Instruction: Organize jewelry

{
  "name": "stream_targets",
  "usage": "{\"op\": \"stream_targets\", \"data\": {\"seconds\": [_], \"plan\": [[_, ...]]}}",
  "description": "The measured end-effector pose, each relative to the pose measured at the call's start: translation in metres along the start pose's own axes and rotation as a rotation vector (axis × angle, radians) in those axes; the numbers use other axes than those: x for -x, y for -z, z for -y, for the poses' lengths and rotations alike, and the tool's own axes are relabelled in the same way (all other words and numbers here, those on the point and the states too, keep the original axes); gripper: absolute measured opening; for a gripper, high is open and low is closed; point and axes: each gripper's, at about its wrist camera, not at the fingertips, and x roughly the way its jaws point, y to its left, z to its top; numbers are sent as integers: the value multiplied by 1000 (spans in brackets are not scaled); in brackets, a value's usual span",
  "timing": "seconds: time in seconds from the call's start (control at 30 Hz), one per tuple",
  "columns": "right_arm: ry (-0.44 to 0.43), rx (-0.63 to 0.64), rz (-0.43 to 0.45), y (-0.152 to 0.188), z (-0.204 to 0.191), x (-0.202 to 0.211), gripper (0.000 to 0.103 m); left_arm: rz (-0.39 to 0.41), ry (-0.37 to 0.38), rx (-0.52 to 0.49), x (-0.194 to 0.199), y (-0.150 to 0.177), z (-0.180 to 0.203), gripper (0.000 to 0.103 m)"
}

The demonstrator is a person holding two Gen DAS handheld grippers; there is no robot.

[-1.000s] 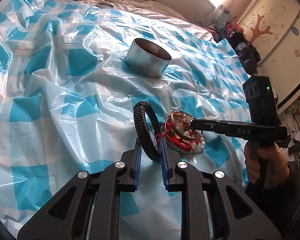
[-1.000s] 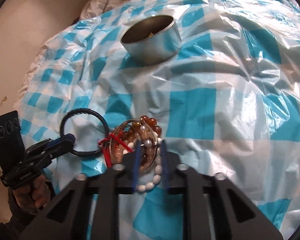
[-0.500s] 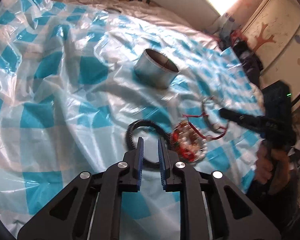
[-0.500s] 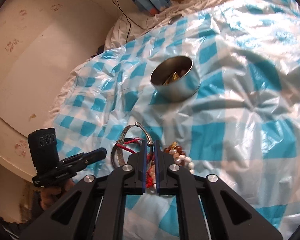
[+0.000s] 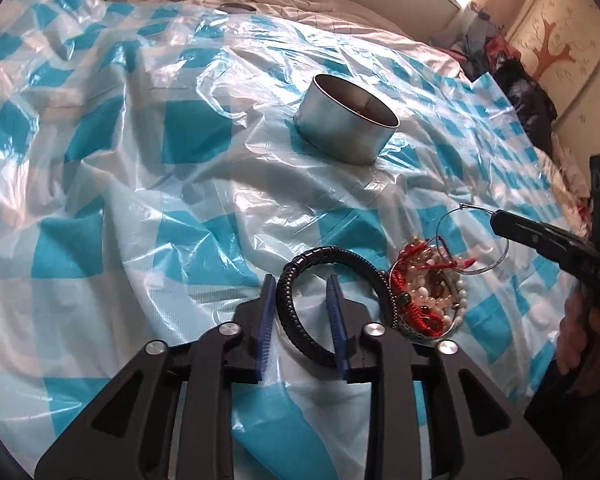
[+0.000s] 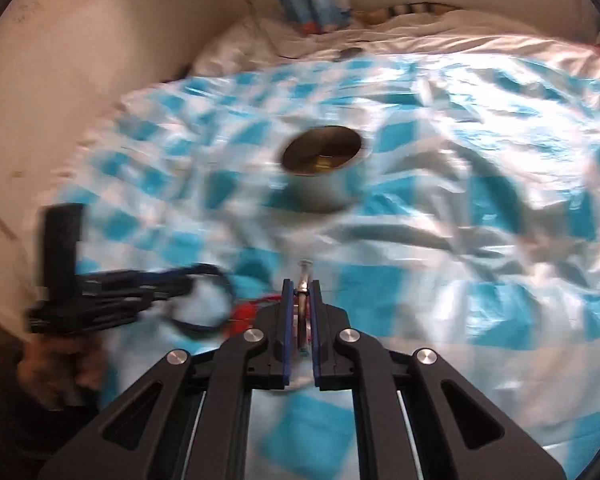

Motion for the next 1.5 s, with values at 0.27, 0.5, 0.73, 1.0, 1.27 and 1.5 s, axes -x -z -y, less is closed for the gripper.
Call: {"op": "stream_targets", "data": {"seconds": [0.27,0.5,0.73,1.0,1.27,1.5], "plan": [[-324,-131,101,-7,16,26,8,144,31,-34,39,-7,11,9],[-449,-201,139,-12,29,37,7,139,44,-40,39,-10,18,9],[-146,-53,-48,-3,7,4,58,128,45,-30,34,-10,18,9],[18,-49,-127,13,15,-29,62,124,45,-33,33,-10,20,9],[30,-33,-140,16,14,-48,10,121,49,-35,32,-9,21,9],[-133,-140,-44,7,27,-19,4,133,49,-21,36,-10,18,9]]}}
